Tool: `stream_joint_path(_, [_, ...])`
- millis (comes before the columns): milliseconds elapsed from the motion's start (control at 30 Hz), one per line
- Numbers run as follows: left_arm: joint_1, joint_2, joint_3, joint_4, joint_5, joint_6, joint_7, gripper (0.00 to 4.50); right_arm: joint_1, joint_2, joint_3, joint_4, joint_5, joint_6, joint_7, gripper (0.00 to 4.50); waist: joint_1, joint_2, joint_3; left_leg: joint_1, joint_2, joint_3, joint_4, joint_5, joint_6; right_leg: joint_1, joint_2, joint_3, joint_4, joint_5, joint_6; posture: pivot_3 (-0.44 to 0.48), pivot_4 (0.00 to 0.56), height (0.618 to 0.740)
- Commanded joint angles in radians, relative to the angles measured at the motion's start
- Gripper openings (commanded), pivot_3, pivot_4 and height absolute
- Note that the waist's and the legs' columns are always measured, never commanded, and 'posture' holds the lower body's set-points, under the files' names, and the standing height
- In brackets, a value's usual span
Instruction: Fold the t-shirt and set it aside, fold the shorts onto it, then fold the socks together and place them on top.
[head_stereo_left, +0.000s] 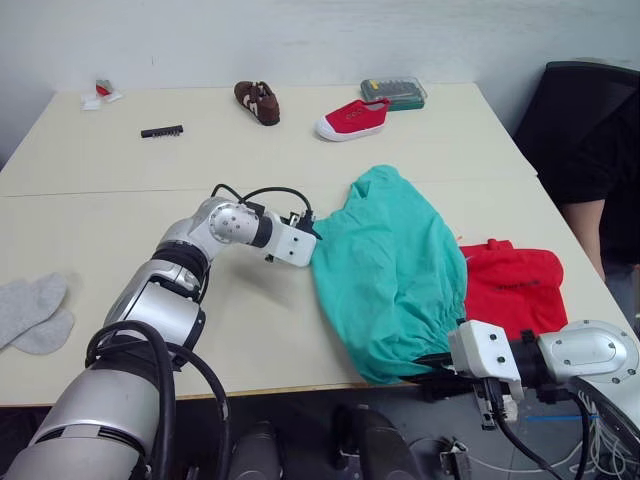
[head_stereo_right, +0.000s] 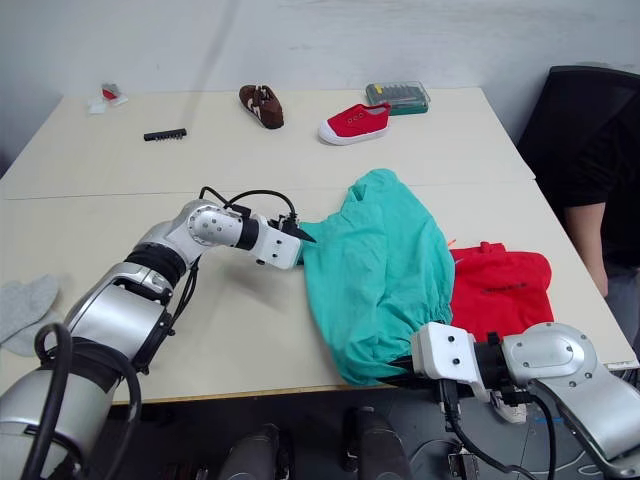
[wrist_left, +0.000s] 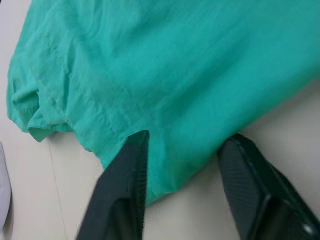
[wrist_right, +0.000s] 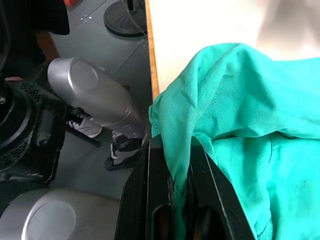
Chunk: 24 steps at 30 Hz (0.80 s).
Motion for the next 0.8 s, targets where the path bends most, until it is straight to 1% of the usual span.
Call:
stream_joint_path(33, [-0.007,-0.003,-0.006,0.011,0.016,0.011,0.015,0.63,-0.01,0.008,-0.025,-0.03,0.023,0.003,-0.008,0.0,0.0,0.0,0.0,0.0,0.0,0.0,0.0,0.0,0.0,0.0,0.0,0.0,0.0,0.0,0.0,0.0,0.15,0.74])
stream_joint_path(100, [-0.006,-0.003,-0.005,0.012,0.015,0.011,0.016,0.03,-0.014,0.009,-0.023,-0.032,0.025,0.007,-0.013,0.0,0.0,0.0,0.0,0.0,0.0,0.0,0.0,0.0,0.0,0.0,0.0,0.0,0.0,0.0,0.0,0.0,0.15,0.74])
stream_joint_path(167, [-0.006,-0.003,0.0,0.012,0.011,0.01,0.013,0.03,-0.022,0.01,-0.018,-0.032,0.026,0.011,-0.018,0.0,-0.001,0.0,0.0,0.0,0.0,0.0,0.0,0.0,0.0,0.0,0.0,0.0,0.0,0.0,0.0,0.0,0.15,0.74])
stream_joint_path(267, [-0.003,0.012,0.033,0.01,-0.032,0.013,-0.041,0.03,-0.04,0.017,-0.01,-0.02,0.015,0.01,-0.033,0.0,-0.002,0.0,0.0,0.0,0.0,0.0,0.0,0.0,0.0,0.0,0.0,0.0,0.0,0.0,0.0,0.0,0.15,0.74])
stream_joint_path(333, [0.009,0.04,0.066,0.003,-0.079,0.009,-0.133,0.03,-0.057,0.026,-0.009,-0.008,0.009,0.01,-0.045,0.0,-0.003,0.0,0.0,-0.001,0.0,0.0,0.0,0.0,0.0,-0.001,0.0,0.0,0.0,0.0,0.0,0.0,0.15,0.74])
stream_joint_path(400, [0.035,0.079,0.105,-0.016,-0.141,0.005,-0.252,0.03,-0.079,0.039,-0.008,0.009,0.002,0.008,-0.056,0.0,-0.012,0.0,0.0,-0.001,0.0,0.001,0.0,0.0,-0.001,-0.001,0.001,0.0,0.0,0.0,0.0,0.0,0.15,0.74])
stream_joint_path(500, [0.111,0.155,0.169,-0.088,-0.272,0.032,-0.464,0.03,-0.131,0.072,0.009,0.057,-0.027,-0.002,-0.085,0.0,-0.024,0.0,0.0,0.0,0.001,0.001,0.0,0.002,-0.005,-0.002,0.002,-0.001,0.001,-0.001,-0.001,0.0,0.15,0.74])
stream_joint_path(567, [0.215,0.234,0.211,-0.222,-0.39,0.117,-0.622,0.03,-0.153,0.104,0.014,0.08,-0.043,-0.025,-0.102,0.0,-0.033,0.0,0.0,-0.001,0.002,0.001,-0.001,0.003,-0.007,-0.002,0.002,-0.001,0.001,-0.001,-0.002,0.0,0.15,0.74])
stream_joint_path(600, [0.259,0.262,0.225,-0.291,-0.431,0.161,-0.67,0.03,-0.157,0.116,0.014,0.085,-0.046,-0.032,-0.104,0.0,-0.036,0.0,0.0,0.0,0.002,0.002,-0.001,0.004,-0.008,-0.003,0.002,-0.001,0.001,-0.002,-0.003,0.0,0.15,0.74])
stream_joint_path(633, [0.291,0.279,0.234,-0.347,-0.459,0.199,-0.697,0.03,-0.158,0.123,0.014,0.088,-0.048,-0.035,-0.105,0.0,-0.035,0.0,0.0,0.0,0.004,0.002,-0.001,0.004,-0.009,-0.004,0.002,-0.001,0.003,-0.002,-0.004,0.0,0.15,0.74])
stream_joint_path(667, [0.351,0.319,0.249,-0.427,-0.489,0.241,-0.715,0.03,-0.165,0.134,0.021,0.089,-0.045,-0.036,-0.101,0.0,-0.034,0.001,0.0,-0.001,0.003,0.002,-0.001,0.004,-0.01,-0.005,0.002,-0.001,0.003,-0.003,-0.005,0.0,0.15,0.74])
stream_joint_path(700, [0.438,0.377,0.274,-0.534,-0.528,0.302,-0.734,0.03,-0.182,0.147,0.041,0.095,-0.054,-0.046,-0.098,0.0,-0.044,0.001,0.001,-0.004,0.001,-0.003,-0.002,0.004,-0.01,-0.004,-0.001,-0.004,0.004,-0.003,-0.005,0.0,0.15,0.74])
stream_joint_path(733, [0.508,0.422,0.293,-0.626,-0.557,0.357,-0.744,0.03,-0.192,0.157,0.055,0.098,-0.061,-0.054,-0.094,0.0,-0.057,0.003,0.002,-0.008,-0.001,-0.02,-0.006,0.008,-0.01,0.003,-0.006,-0.014,0.003,-0.005,-0.003,0.0,0.15,0.74])
stream_joint_path(767, [0.598,0.476,0.323,-0.745,-0.601,0.441,-0.751,0.03,-0.206,0.169,0.071,0.107,-0.066,-0.058,-0.089,0.0,-0.071,0.003,0.002,-0.008,-0.006,-0.039,-0.009,0.01,-0.01,0.012,-0.015,-0.03,0.002,-0.008,-0.001,0.0,0.15,0.74])
stream_joint_path(800, [0.68,0.524,0.352,-0.857,-0.643,0.523,-0.754,0.03,-0.22,0.183,0.081,0.117,-0.058,-0.048,-0.09,0.0,-0.077,0.005,0.003,-0.008,-0.014,-0.058,-0.016,0.015,-0.005,0.021,-0.022,-0.047,0.001,-0.009,0.0,0.0,0.15,0.74])
